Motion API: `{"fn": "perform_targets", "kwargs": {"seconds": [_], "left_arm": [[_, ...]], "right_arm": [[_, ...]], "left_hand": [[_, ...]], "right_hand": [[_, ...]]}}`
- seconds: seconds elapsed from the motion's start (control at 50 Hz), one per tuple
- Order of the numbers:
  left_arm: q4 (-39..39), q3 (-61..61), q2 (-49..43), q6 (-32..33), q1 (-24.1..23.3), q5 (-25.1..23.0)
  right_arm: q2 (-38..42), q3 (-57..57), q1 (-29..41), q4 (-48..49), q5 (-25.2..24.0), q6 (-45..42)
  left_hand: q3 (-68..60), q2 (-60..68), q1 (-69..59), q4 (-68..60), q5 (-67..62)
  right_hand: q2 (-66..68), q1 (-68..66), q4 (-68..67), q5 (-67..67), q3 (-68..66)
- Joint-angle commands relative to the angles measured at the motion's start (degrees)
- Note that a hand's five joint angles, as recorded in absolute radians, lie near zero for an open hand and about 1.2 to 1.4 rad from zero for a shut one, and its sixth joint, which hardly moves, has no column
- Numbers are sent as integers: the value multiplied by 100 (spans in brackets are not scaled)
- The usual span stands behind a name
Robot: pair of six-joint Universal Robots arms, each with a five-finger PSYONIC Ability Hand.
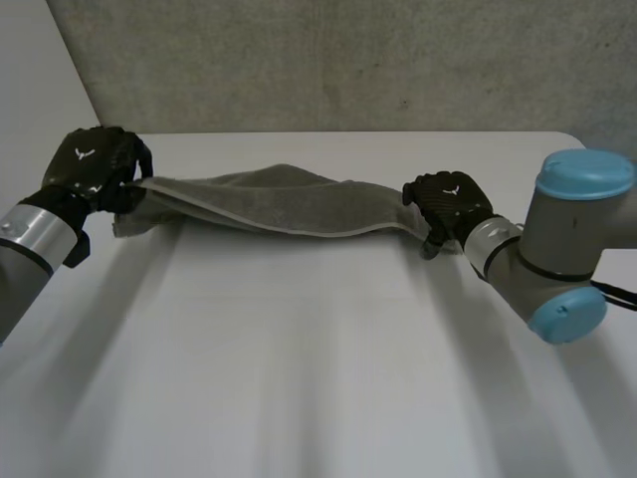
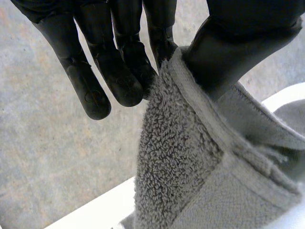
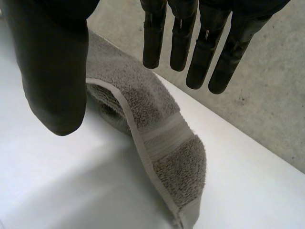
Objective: Fold the towel.
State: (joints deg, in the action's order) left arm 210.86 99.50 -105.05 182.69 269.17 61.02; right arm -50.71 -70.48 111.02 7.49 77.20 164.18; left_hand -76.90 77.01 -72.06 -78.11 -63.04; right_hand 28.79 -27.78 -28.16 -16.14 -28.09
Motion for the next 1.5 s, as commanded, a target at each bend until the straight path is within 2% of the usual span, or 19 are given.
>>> {"fn": "perform_targets", "kwargs": {"seconds": [0.02,0.12,0.22,0.42,0.7,0.74,0.76,0.8,0.86,1.02,1.12,1.26,1.38,1.5], "left_arm": [[-45,52,512,-559,12,-2],[-98,43,845,-1208,12,-20],[-107,61,960,-1411,-5,-20],[-107,131,995,-1429,12,-11],[-89,105,995,-1429,74,-11],[-89,96,995,-1429,74,-11],[-89,96,995,-1429,74,-11],[-89,79,986,-1429,74,-2],[-72,70,986,-1429,83,6],[-36,-79,943,-1420,127,33],[-45,-272,925,-1429,144,50],[-133,-510,1004,-1464,197,59],[-467,-783,1593,-1710,285,59],[-765,-1160,1812,-2035,522,50]], "right_arm": [[719,648,236,59,409,18],[1160,1124,263,59,639,62],[1503,1598,307,59,832,80],[2284,2757,368,-11,1008,53],[2698,3391,368,-257,1016,53],[2733,3453,368,-275,1008,53],[2733,3453,368,-275,1008,53],[2733,3497,368,-283,946,53],[2707,3523,368,-310,929,53],[1960,3602,184,-723,603,44],[1101,3620,-124,-1424,69,-26],[3,3497,-483,-2189,-362,-35],[-1079,3532,-888,-2910,-1109,-17],[-1740,4057,-1187,-3226,-1391,-26]], "left_hand": [[-310,299,-794,-189,-696],[-310,299,-794,-189,-696],[-310,299,-794,-189,-696],[-310,299,-794,-189,-696],[-310,299,-794,-189,-696],[-310,299,-794,-189,-696],[-310,299,-794,-189,-696],[-310,299,-794,-189,-696],[-310,299,-794,-189,-696],[-310,299,-794,-189,-696],[-310,299,-794,-189,-696],[-310,299,-794,-189,-696],[-310,299,-794,-189,-696],[-310,299,-794,-189,-696]], "right_hand": [[-474,373,411,209,404],[-424,323,361,159,354],[-222,121,159,-43,153],[752,-853,-815,-1018,-822],[1443,-1544,-1506,-1708,-1513],[2631,-2731,-2693,-2896,-2700],[2637,-2738,-2700,-2903,-2707],[4310,-4411,-4373,-4576,-4380],[5121,-5222,-5184,-5386,-5191],[5121,-5222,-5184,-5386,-5191],[5121,-5222,-5184,-5386,-5191],[5121,-5222,-5184,-5386,-5191],[5121,-5222,-5184,-5386,-5191],[5121,-5222,-5184,-5386,-5191]]}}
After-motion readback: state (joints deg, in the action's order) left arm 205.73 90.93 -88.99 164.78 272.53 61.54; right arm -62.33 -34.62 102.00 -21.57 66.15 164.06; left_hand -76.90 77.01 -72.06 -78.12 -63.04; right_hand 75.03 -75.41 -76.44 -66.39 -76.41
